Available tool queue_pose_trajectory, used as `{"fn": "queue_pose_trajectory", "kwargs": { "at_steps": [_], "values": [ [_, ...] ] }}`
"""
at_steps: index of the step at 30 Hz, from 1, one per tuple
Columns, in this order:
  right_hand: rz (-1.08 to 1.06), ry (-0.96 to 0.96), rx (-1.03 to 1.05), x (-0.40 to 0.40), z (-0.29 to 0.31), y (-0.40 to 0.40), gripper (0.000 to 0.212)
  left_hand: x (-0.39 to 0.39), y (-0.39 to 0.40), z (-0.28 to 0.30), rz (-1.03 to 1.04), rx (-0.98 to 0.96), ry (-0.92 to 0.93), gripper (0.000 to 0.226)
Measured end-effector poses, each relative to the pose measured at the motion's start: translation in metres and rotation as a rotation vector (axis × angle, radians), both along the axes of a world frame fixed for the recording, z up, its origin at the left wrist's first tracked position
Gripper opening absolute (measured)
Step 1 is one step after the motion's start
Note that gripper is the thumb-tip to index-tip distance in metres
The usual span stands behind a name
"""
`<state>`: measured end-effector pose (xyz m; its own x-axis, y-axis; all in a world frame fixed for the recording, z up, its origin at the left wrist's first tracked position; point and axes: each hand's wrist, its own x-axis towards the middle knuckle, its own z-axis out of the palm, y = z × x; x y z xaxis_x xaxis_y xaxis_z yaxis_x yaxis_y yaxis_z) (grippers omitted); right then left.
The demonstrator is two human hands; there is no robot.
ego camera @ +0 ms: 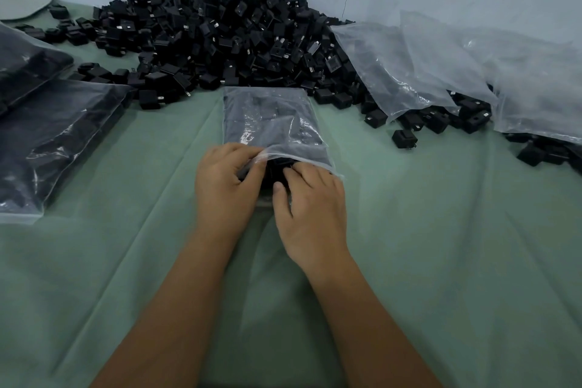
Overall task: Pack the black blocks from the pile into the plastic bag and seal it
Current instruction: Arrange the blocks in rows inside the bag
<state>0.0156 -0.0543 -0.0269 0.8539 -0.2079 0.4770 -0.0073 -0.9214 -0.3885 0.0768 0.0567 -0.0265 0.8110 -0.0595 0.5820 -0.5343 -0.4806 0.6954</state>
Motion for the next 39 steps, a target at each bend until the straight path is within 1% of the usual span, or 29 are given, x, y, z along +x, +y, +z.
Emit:
{"fn": "queue_pose_trajectory", "kwargs": {
  "at_steps": [4,8,11,13,15,16,18,21,23,25,27,30,32,34,36,37,39],
  "values": [
    [0.032,0.1,-0.075,0.0,-0.002,0.006,0.042,-0.002,-0.001,0.002,0.06,0.007,-0.135,0.016],
    [0.052,0.156,-0.117,0.007,-0.001,0.012,0.054,-0.002,-0.003,-0.001,0.052,0.006,-0.189,0.015],
    [0.065,0.227,-0.118,0.02,0.005,0.011,0.052,-0.002,-0.003,-0.002,0.047,0.012,-0.222,0.016],
    [0.077,0.286,-0.161,0.03,0.011,0.009,0.042,-0.001,-0.003,-0.003,0.044,0.015,-0.232,0.018],
    [0.085,0.375,-0.181,0.039,0.018,0.009,0.033,-0.001,-0.003,-0.003,0.04,0.013,-0.229,0.018],
    [0.089,0.422,-0.199,0.044,0.02,0.009,0.033,-0.001,-0.003,-0.003,0.037,0.007,-0.223,0.018],
    [0.101,0.524,-0.268,0.058,0.023,0.009,0.041,0.0,-0.003,-0.003,0.026,-0.007,-0.211,0.018],
    [0.124,0.727,-0.342,0.086,0.026,0.008,0.047,0.001,-0.004,-0.003,0.018,-0.024,-0.211,0.02],
    [0.066,0.797,-0.314,0.102,0.025,0.006,0.055,0.002,-0.005,-0.004,0.021,-0.038,-0.215,0.019],
    [-0.011,0.745,-0.281,0.114,0.024,0.006,0.059,0.002,-0.005,-0.005,0.026,-0.053,-0.211,0.02],
    [-0.052,0.661,-0.31,0.124,0.022,0.009,0.058,0.003,-0.005,-0.005,0.028,-0.069,-0.207,0.021],
    [-0.11,0.57,-0.215,0.139,0.021,0.009,0.056,0.003,-0.005,-0.006,0.019,-0.078,-0.22,0.021],
    [-0.109,0.55,-0.189,0.147,0.019,0.008,0.054,0.004,-0.006,-0.007,0.015,-0.083,-0.229,0.02],
    [-0.098,0.581,-0.269,0.154,0.017,0.008,0.051,0.005,-0.006,-0.007,0.015,-0.09,-0.23,0.019],
    [-0.066,0.53,-0.27,0.157,0.016,0.006,0.05,0.006,-0.006,-0.008,0.014,-0.101,-0.225,0.019],
    [-0.021,0.506,-0.229,0.156,0.014,0.005,0.048,0.006,-0.006,-0.008,0.012,-0.105,-0.221,0.018],
    [0.106,0.494,0.008,0.146,0.011,0.01,0.039,0.007,-0.007,-0.008,0.009,-0.11,-0.213,0.018]
  ]
}}
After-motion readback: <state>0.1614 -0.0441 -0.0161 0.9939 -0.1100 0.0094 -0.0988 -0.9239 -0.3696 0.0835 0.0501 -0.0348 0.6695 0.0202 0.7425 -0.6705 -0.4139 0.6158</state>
